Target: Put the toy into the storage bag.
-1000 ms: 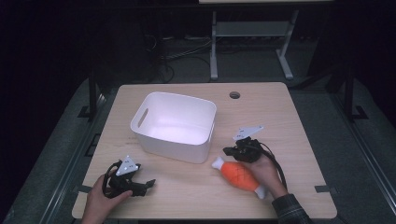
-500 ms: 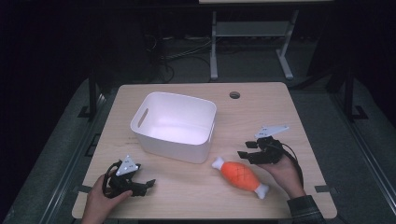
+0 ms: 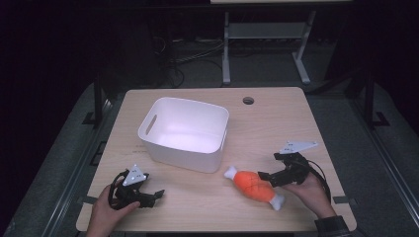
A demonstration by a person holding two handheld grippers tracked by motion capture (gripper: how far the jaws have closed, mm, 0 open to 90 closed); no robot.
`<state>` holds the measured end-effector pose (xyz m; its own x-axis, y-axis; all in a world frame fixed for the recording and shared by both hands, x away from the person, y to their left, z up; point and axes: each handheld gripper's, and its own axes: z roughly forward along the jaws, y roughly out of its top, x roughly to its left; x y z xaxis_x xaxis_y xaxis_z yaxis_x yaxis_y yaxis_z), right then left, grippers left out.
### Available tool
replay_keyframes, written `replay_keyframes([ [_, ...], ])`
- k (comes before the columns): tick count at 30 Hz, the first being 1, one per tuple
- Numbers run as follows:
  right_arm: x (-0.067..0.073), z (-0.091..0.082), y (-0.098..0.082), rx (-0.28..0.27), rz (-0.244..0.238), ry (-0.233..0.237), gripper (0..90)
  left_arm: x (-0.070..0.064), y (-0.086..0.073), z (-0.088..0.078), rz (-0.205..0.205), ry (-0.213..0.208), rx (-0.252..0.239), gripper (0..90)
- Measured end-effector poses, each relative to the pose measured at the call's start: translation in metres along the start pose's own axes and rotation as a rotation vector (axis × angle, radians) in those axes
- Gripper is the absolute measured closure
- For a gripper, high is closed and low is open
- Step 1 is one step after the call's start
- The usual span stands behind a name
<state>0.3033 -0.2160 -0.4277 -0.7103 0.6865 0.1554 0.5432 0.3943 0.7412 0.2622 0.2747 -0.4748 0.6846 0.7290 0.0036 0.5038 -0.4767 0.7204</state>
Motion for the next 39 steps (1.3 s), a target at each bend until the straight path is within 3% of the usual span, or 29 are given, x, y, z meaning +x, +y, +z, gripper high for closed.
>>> replay_keyframes([
  [11,0.008,0.002,-0.011,0.011,0.005,0.038,1.5,0.000,0.000,0.000,0.000,0.000,0.000,12.9],
  [16,0.014,0.009,-0.011,0.012,-0.022,0.082,1.5,0.000,0.000,0.000,0.000,0.000,0.000,12.9],
  [21,0.018,0.017,-0.013,0.017,-0.020,0.117,1.5,0.000,0.000,0.000,0.000,0.000,0.000,12.9],
  [29,0.022,0.026,-0.015,0.039,-0.027,0.138,1.6,0.000,0.000,0.000,0.000,0.000,0.000,12.9],
  [32,0.023,0.031,-0.017,0.063,-0.038,0.122,1.6,0.000,0.000,0.000,0.000,0.000,0.000,12.9],
  [39,0.029,0.040,-0.020,0.105,-0.057,0.146,1.6,0.000,0.000,0.000,0.000,0.000,0.000,12.9],
])
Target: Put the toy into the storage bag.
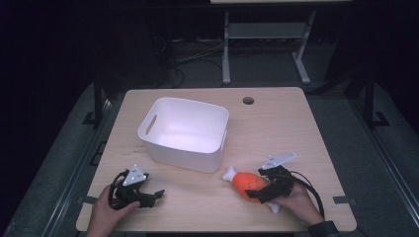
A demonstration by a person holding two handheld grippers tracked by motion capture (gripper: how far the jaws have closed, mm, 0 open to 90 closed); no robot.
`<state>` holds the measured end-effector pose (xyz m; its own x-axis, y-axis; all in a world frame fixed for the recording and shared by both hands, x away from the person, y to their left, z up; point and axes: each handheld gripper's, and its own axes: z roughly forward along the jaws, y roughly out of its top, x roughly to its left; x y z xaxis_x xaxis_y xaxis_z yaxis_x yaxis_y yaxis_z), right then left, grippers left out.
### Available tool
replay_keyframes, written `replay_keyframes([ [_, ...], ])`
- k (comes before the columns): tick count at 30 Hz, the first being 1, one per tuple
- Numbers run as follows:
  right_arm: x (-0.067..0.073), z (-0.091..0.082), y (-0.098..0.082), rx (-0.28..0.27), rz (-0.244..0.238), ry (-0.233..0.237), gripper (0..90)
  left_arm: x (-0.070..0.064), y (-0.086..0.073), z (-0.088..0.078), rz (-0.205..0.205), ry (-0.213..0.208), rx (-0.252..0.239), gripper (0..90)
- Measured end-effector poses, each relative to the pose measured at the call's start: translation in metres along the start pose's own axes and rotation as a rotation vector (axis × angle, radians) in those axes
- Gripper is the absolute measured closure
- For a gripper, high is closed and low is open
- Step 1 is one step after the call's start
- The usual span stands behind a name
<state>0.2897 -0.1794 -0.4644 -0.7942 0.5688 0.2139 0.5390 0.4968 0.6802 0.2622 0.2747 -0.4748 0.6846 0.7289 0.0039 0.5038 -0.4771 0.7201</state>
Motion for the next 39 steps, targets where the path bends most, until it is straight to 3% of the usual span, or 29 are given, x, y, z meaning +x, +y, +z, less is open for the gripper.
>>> replay_keyframes([
  [11,0.005,0.005,-0.004,0.024,-0.029,0.016,6.2,0.000,0.000,0.000,0.000,0.000,0.000,12.9],
  [30,0.013,0.004,-0.005,0.038,-0.115,0.084,41.2,0.000,0.000,0.000,0.000,0.000,0.000,12.9],
  [39,0.014,0.002,-0.004,0.032,-0.124,0.090,44.4,0.000,0.000,0.000,0.001,0.000,0.000,12.9],
])
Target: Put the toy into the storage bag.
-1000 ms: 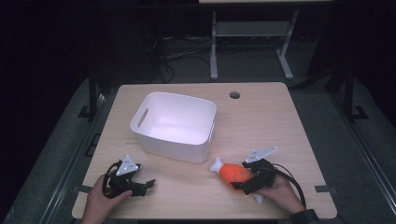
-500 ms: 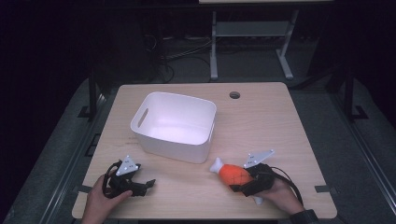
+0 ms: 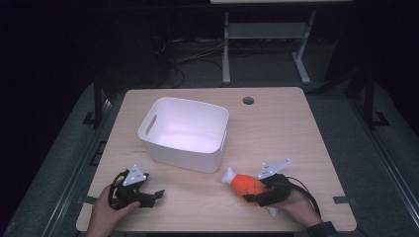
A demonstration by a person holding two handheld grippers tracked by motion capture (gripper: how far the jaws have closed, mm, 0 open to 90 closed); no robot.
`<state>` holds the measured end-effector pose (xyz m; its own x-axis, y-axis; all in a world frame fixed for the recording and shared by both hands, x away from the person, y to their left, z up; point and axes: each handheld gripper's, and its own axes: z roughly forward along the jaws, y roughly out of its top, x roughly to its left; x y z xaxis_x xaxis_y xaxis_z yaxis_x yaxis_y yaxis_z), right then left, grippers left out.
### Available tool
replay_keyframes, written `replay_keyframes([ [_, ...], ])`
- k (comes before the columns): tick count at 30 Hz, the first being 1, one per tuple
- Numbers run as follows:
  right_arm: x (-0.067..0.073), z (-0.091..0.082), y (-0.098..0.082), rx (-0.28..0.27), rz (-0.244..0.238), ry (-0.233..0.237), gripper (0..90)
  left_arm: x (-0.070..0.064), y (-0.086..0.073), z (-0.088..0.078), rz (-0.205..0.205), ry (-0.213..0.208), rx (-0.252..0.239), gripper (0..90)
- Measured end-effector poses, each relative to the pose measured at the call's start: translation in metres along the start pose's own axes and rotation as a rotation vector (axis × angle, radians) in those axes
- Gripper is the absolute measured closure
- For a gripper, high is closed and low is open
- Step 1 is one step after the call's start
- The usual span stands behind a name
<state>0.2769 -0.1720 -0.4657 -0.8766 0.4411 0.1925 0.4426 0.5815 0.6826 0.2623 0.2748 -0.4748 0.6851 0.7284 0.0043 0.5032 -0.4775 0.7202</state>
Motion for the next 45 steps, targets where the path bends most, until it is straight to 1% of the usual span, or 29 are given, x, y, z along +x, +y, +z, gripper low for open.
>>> replay_keyframes([
  [5,0.000,-0.001,0.002,0.003,-0.014,-0.002,44.9,0.000,0.000,0.000,0.000,0.000,0.000,12.9],
  [9,-0.001,-0.004,0.002,0.006,-0.007,0.001,44.0,0.000,0.000,0.000,-0.001,0.000,0.000,12.9],
  [11,-0.001,-0.006,0.003,0.006,-0.013,-0.007,43.6,0.000,0.000,0.000,0.000,0.000,0.000,12.9],
  [16,-0.002,-0.012,0.003,-0.010,-0.006,-0.022,42.6,0.000,0.000,0.000,-0.001,0.000,0.000,12.9],
  [19,-0.003,-0.014,0.003,-0.010,-0.008,-0.033,42.5,0.000,0.000,0.000,0.000,0.000,0.000,12.9],
  [20,-0.004,-0.015,0.003,-0.012,-0.013,-0.036,42.5,0.000,0.000,0.000,0.000,0.000,0.000,12.9],
  [23,-0.005,-0.019,0.003,-0.014,-0.005,-0.039,42.4,0.000,0.000,0.000,0.000,0.000,0.000,12.9],
  [26,-0.007,-0.022,0.004,-0.017,-0.007,-0.043,42.4,0.000,0.000,0.000,0.000,0.000,0.000,12.9],
  [27,-0.008,-0.024,0.005,-0.022,-0.015,-0.048,42.4,0.000,0.000,0.000,0.000,0.000,0.000,12.9],
  [32,-0.009,-0.030,0.007,-0.036,-0.022,-0.053,42.4,0.000,0.000,0.000,0.000,0.000,0.000,12.9],
  [37,-0.011,-0.037,0.010,-0.043,-0.029,-0.053,42.4,0.000,0.000,0.000,0.000,0.000,0.000,12.9],
  [38,-0.012,-0.038,0.010,-0.047,-0.028,-0.046,42.4,0.000,0.000,0.000,-0.001,0.000,0.000,12.9],
  [40,-0.013,-0.040,0.012,-0.046,-0.036,-0.047,42.4,0.000,0.000,0.000,0.000,0.000,0.000,12.9],
  [45,-0.014,-0.047,0.017,-0.062,-0.058,-0.050,42.4,0.000,0.000,0.000,0.000,0.000,0.000,12.9],
])
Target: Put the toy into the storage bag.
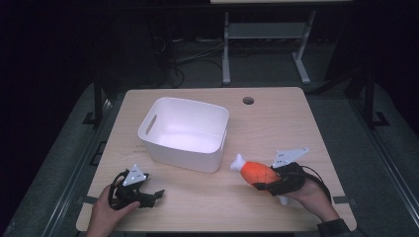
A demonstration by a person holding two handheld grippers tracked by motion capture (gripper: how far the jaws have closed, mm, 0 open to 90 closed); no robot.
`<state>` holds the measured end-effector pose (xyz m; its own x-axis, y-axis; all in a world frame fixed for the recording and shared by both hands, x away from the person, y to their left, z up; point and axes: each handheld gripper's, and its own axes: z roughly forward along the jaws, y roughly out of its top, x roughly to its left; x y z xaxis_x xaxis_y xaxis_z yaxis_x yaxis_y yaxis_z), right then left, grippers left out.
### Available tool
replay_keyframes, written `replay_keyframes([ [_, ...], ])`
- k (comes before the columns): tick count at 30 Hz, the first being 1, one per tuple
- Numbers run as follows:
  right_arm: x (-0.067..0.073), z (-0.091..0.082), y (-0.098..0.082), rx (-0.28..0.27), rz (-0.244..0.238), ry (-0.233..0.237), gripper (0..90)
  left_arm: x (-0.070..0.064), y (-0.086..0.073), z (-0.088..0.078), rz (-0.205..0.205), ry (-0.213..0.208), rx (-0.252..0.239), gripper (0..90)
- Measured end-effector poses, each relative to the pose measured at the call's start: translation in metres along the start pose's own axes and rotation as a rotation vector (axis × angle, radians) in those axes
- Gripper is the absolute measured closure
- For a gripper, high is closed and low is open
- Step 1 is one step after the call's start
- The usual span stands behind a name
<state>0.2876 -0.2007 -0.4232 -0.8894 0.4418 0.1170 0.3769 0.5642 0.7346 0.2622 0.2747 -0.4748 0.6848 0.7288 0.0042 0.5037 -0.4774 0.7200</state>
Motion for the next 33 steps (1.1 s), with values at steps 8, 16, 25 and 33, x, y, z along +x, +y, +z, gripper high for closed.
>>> replay_keyframes([
  [8,-0.006,-0.009,0.011,-0.026,-0.017,0.013,42.4,0.000,0.000,0.000,-0.002,0.000,-0.001,12.9],
  [16,-0.011,-0.014,0.018,-0.045,-0.037,0.038,42.4,0.000,0.000,0.000,-0.004,0.000,-0.003,12.9],
  [25,-0.013,-0.021,0.028,-0.072,-0.052,0.044,42.4,0.000,0.000,0.000,-0.004,0.000,-0.004,12.9],
  [33,-0.014,-0.028,0.040,-0.098,-0.077,0.052,42.4,0.000,0.000,0.000,-0.003,0.000,-0.004,12.9],
])
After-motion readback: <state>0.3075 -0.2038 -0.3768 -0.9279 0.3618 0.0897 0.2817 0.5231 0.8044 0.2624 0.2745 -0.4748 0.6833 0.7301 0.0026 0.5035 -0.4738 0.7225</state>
